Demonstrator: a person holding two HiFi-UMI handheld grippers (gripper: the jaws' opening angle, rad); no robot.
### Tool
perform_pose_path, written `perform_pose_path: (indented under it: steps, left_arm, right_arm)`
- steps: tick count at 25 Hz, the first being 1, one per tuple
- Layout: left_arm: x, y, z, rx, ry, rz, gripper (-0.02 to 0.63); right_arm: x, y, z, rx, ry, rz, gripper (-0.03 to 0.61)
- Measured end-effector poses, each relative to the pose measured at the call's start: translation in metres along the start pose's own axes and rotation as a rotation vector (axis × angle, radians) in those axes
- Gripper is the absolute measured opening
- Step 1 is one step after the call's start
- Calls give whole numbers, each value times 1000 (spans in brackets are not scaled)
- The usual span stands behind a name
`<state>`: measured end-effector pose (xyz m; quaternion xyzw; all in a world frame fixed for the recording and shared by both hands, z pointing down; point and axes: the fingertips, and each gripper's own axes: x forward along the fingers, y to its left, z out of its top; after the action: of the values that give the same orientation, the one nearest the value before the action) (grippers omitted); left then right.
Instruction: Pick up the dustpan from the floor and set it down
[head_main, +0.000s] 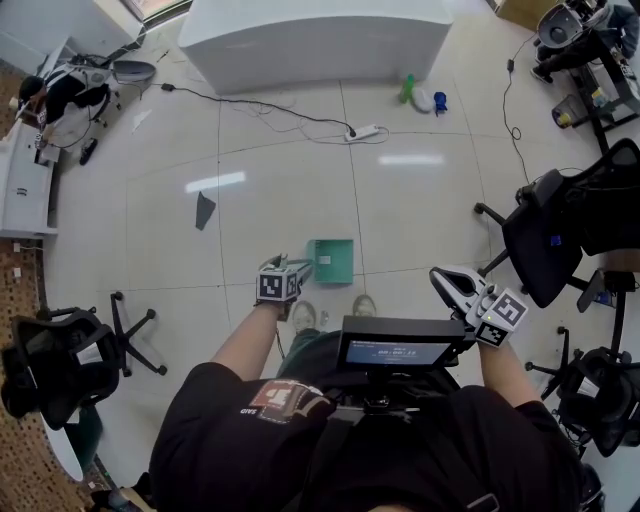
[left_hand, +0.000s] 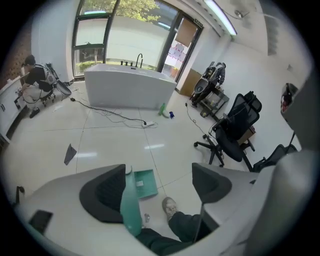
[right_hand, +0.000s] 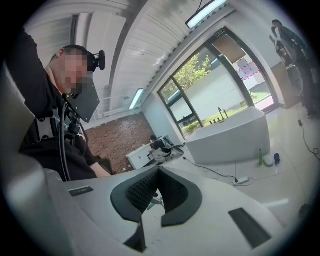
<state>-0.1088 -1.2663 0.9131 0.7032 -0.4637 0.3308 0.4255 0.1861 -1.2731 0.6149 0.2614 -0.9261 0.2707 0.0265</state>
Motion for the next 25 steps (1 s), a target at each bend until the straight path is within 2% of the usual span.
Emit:
perform_pose_path:
  steps: [5,7,9,12,14,15,16,19,22,23,25]
  left_arm:
    - [-61,-48,-2,-22,-108,-42,431]
    - [-93,-71,-1,-40,-176,-61,431]
    - [-132,-98,0,-75,-277,-110,431]
    - [-201,-132,4,-137,-473,-232,400]
    - [-242,-151,2,-172,-598,-307,326]
    - [-259,-159,-1,-190,-651,-330,260]
    - [-276,-164,-6,-208,-697,-342,225]
    - [-330,-171,-25,-243,-792,-344,142]
    - [-392,-173,-49,-243,-877,-366,27]
    - [-416,-171,-57,-247,-916,-399,2]
    - [-466,-162,-78,-252,-997,-492,5]
  right_arm:
    - [-44,30,25,-32,-29,58,12]
    - [-64,43,33,-43,-42,83,11]
    - [-83,58,38,-51,-47,112,11]
    - [-93,80,42,-66,-52,176,11]
    - [-95,92,39,-80,-51,212,11]
    - [-96,98,36,-85,-49,226,12]
    - [-96,104,33,-87,-48,239,11]
    - [-92,131,26,-74,-54,276,11]
    - [-93,179,22,-89,-64,305,11]
    - [-93,199,21,-100,-69,309,11]
    - [-89,245,14,-122,-77,308,11]
